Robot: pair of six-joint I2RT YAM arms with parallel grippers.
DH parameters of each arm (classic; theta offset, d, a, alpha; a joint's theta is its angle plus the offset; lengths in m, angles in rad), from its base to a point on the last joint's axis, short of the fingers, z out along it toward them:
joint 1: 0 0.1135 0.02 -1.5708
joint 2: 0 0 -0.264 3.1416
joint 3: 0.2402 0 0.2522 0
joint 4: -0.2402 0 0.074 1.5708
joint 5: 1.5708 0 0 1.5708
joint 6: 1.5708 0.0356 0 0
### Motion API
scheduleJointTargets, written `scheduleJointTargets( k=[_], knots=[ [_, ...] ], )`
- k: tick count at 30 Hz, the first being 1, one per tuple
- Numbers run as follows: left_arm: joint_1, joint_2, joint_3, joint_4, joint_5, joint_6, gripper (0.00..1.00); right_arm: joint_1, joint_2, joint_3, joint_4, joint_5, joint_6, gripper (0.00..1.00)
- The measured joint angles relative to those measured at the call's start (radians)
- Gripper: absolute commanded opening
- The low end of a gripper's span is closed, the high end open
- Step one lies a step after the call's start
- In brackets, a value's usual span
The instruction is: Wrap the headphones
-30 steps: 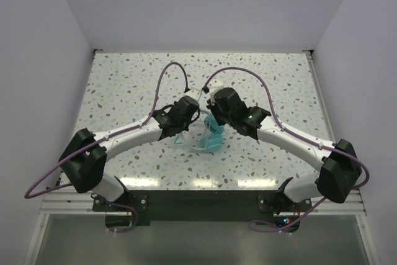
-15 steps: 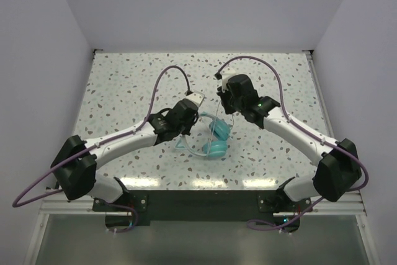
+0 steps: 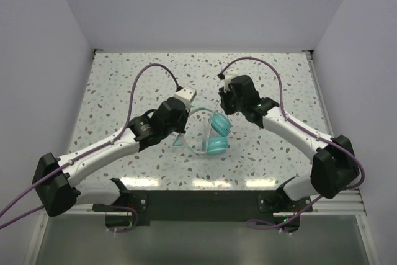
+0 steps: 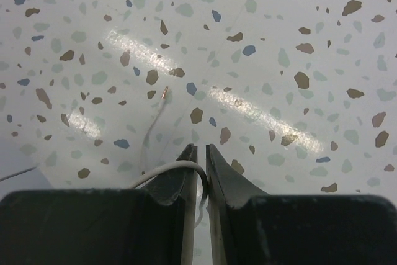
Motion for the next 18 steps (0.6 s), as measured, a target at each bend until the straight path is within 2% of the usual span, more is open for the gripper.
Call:
scheduleJointTargets(
  k=[8,18],
  knots=[
    [0.000,-0.088,0.055,-0.075,-0.002,-0.030,0.00,-0.016,-0.011,-0.106,0.187,-0.155,0.061,0.17],
    [-0.001,-0.155,0.196,-0.135,-0.034,-0.080,0.00,-0.018,-0.001,-0.198,0.480,-0.340,0.214,0.18]
  ],
)
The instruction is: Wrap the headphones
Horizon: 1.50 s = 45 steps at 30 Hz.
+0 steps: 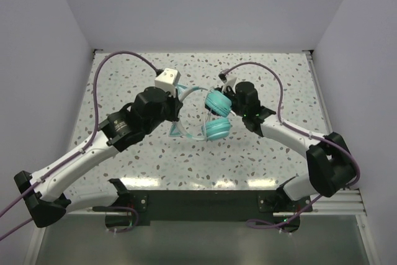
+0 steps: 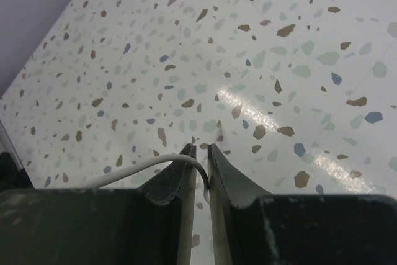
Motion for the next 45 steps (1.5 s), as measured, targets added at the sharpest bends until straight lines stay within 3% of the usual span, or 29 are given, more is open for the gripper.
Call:
scheduleJointTargets(
  k=[24,36,45],
  knots=[
    [0.000,0.000,0.112,-0.077,-0.169,-0.125,0.00,0.000,0.227,-0.142,0.455,-0.065,0.289,0.18],
    [0.000,0.000,0.113,-0.081,-0.244,-0.158,0.00,0.042,0.290,-0.224,0.560,-0.081,0.332,0.18],
    [0.000,0.000,0.127,-0.085,-0.258,-0.158,0.00,0.056,0.282,-0.306,0.601,-0.045,0.332,0.24]
  ],
)
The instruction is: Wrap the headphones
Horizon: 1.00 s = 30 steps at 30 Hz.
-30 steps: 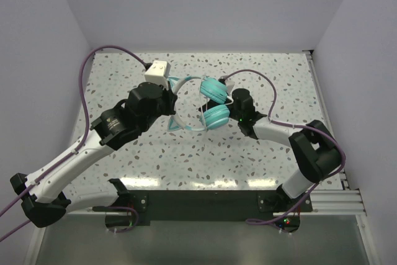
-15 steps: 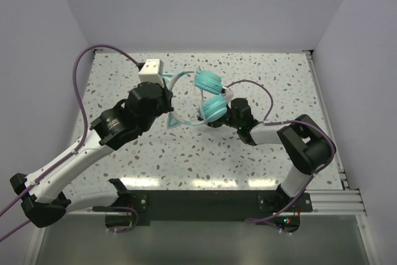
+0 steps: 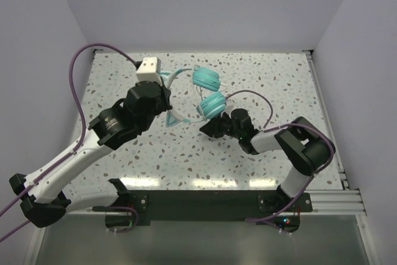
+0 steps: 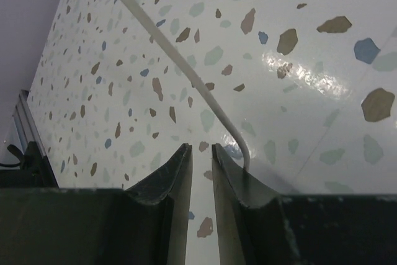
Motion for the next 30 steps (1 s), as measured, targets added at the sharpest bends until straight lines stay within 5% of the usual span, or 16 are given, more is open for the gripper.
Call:
scheduleJointTargets(
  k=[11,15,30],
  knots=[
    [0.000,0.002,0.014,-0.013,0.000,0.000,0.00,0.001,-0.219,-0.130,0.006,0.010,-0.039,0.31],
    [0.000,0.011,0.027,-0.018,0.000,0.000,0.00,0.001,-0.244,-0.134,-0.003,0.016,-0.055,0.44],
    [0.000,0.019,0.059,-0.041,0.002,0.000,0.00,0.002,-0.025,-0.056,0.060,0.095,-0.021,0.54]
  ],
)
